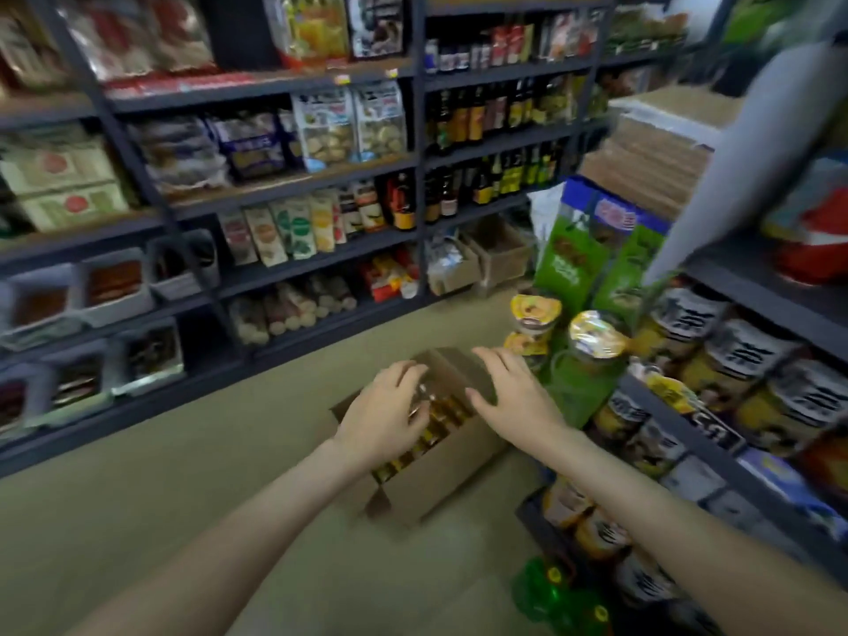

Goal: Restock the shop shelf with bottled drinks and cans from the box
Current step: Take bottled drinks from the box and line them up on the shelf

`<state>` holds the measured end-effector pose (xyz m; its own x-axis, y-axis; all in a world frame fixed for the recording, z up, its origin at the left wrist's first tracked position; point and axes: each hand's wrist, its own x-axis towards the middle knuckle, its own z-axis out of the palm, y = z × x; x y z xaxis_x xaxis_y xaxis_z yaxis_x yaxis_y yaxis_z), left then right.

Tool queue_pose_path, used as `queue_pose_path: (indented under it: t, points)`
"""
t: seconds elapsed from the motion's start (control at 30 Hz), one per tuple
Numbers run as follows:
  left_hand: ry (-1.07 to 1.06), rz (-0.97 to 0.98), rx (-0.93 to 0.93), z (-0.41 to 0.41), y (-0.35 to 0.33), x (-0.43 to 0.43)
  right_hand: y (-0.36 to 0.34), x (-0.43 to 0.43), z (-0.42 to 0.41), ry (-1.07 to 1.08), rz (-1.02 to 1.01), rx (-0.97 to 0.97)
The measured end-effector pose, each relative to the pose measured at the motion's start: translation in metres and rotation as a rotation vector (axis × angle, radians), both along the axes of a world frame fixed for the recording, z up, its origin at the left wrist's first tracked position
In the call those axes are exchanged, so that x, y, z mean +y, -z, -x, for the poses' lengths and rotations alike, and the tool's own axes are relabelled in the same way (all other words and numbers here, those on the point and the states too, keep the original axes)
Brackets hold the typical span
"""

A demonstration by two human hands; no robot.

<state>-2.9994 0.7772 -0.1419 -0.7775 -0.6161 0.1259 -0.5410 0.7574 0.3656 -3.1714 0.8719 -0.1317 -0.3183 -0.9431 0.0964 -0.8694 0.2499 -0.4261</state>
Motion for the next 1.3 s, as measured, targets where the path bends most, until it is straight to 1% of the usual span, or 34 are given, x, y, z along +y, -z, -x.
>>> queue_pose_path:
  t: [0.13, 0.3, 0.43, 0.53, 0.63, 0.7, 0.77, 0.83, 0.87, 0.97, 1.0, 1.03, 1.2, 1.3]
  points:
    - [-0.055, -0.032, -0.075, -0.017, 0.021, -0.076, 0.032, -0.073, -0.005, 0.006, -0.069, -0.038]
    - [-0.119, -0.144, -0.176, -0.002, 0.065, -0.149, 0.088, -0.135, 0.019, 0.057, -0.193, -0.099]
    - [-0.151, -0.275, -0.272, 0.015, 0.123, -0.202, 0.146, -0.181, 0.056, 0.071, -0.327, -0.151]
    - [-0.194, -0.389, -0.352, 0.025, 0.171, -0.242, 0.194, -0.218, 0.085, 0.034, -0.438, -0.151]
    - [-0.278, -0.458, -0.424, 0.039, 0.217, -0.285, 0.239, -0.263, 0.111, -0.001, -0.524, -0.169]
    - [-0.297, -0.477, -0.458, 0.055, 0.251, -0.314, 0.272, -0.291, 0.126, 0.008, -0.571, -0.153]
    - [-0.299, -0.489, -0.479, 0.072, 0.296, -0.341, 0.314, -0.319, 0.14, -0.01, -0.625, -0.106]
    - [-0.317, -0.517, -0.492, 0.089, 0.355, -0.365, 0.367, -0.343, 0.154, -0.061, -0.678, -0.069]
    - [-0.33, -0.533, -0.5, 0.097, 0.389, -0.375, 0.396, -0.355, 0.161, -0.122, -0.706, -0.068]
    - [-0.341, -0.548, -0.578, 0.119, 0.499, -0.399, 0.493, -0.394, 0.176, -0.468, -0.789, -0.041]
    - [-0.33, -0.551, -0.602, 0.126, 0.536, -0.406, 0.526, -0.408, 0.179, -0.553, -0.801, -0.02]
    - [-0.31, -0.556, -0.621, 0.134, 0.57, -0.413, 0.557, -0.423, 0.181, -0.593, -0.808, 0.001]
    - [-0.227, -0.439, -0.648, 0.165, 0.717, -0.451, 0.706, -0.489, 0.195, -0.506, -0.732, 0.151]
    - [-0.201, -0.325, -0.638, 0.17, 0.775, -0.468, 0.775, -0.516, 0.193, -0.646, -0.792, 0.276]
